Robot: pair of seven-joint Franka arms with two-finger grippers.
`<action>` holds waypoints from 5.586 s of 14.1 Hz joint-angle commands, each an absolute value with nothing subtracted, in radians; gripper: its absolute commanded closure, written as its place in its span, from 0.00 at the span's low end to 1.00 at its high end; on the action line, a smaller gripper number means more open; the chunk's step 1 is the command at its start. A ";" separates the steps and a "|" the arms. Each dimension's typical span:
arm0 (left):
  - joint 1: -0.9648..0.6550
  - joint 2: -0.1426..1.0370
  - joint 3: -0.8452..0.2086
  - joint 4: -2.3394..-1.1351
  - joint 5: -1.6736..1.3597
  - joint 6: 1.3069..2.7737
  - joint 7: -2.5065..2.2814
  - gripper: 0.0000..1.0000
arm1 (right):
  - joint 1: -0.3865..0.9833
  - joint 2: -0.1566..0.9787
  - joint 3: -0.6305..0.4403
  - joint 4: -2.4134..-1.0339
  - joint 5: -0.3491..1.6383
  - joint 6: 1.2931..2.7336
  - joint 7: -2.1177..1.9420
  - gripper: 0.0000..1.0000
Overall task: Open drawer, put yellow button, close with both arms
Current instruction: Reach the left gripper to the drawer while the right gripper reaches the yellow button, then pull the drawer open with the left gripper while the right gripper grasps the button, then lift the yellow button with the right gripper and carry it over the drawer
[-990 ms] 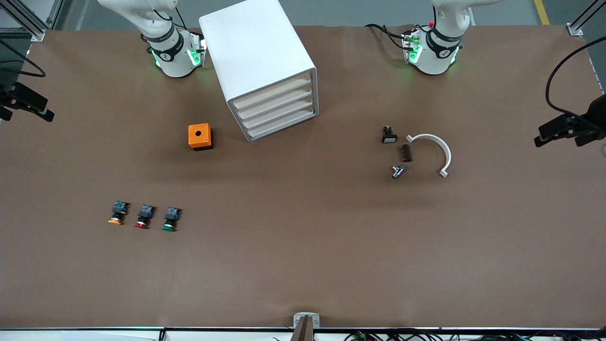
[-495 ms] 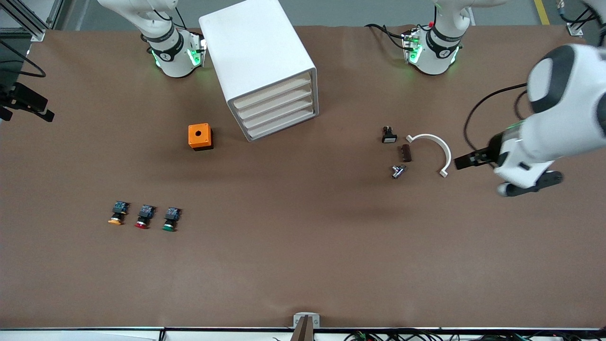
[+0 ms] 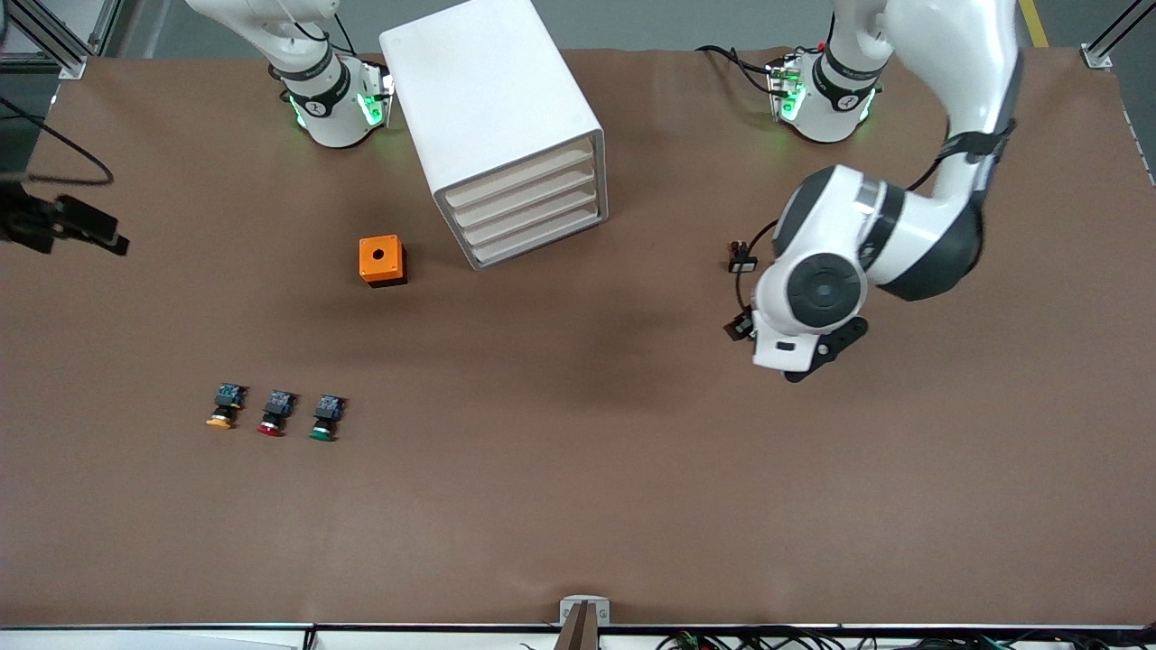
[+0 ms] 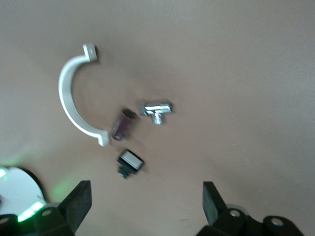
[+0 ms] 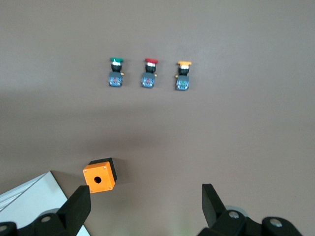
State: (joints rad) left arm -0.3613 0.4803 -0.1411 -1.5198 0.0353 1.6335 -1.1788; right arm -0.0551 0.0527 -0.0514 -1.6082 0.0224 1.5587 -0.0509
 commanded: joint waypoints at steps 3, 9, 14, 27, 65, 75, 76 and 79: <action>-0.477 0.586 -0.130 -1.364 -0.143 1.560 -1.481 0.01 | -0.087 0.192 -0.046 -1.563 -0.050 1.623 -0.103 0.00; -0.500 0.712 -0.140 -1.284 -0.532 1.504 -1.932 0.01 | -0.135 0.262 -0.046 -1.704 -0.025 1.886 -0.003 0.00; -0.522 0.784 -0.144 -1.272 -0.858 1.415 -2.175 0.01 | -0.144 0.392 -0.046 -1.792 -0.025 2.198 -0.003 0.00; -0.538 0.861 -0.202 -1.295 -0.999 1.355 -2.247 0.43 | -0.156 0.595 -0.044 -1.894 0.025 2.551 -0.008 0.00; -0.392 0.870 -0.131 -1.174 -1.094 1.410 -1.625 0.00 | 0.368 0.071 -0.037 -1.855 0.161 1.852 0.996 1.00; -0.497 0.661 -0.072 -1.169 -0.672 1.696 -1.019 0.00 | 0.713 0.058 -0.038 -1.856 0.161 1.917 1.530 1.00; -0.506 0.652 -0.072 -1.169 -0.620 1.722 -1.017 0.00 | 0.744 0.061 -0.038 -1.858 0.161 1.937 1.569 1.00; -0.546 0.635 -0.078 -1.175 -0.439 1.758 -1.015 0.00 | 0.816 0.081 -0.038 -1.884 0.158 2.020 1.672 1.00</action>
State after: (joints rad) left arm -0.5086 0.6613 -0.0886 -1.1489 -0.5311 1.7325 -1.0328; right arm 0.7699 0.0818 -0.0244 -1.8566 0.1453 1.9750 1.6145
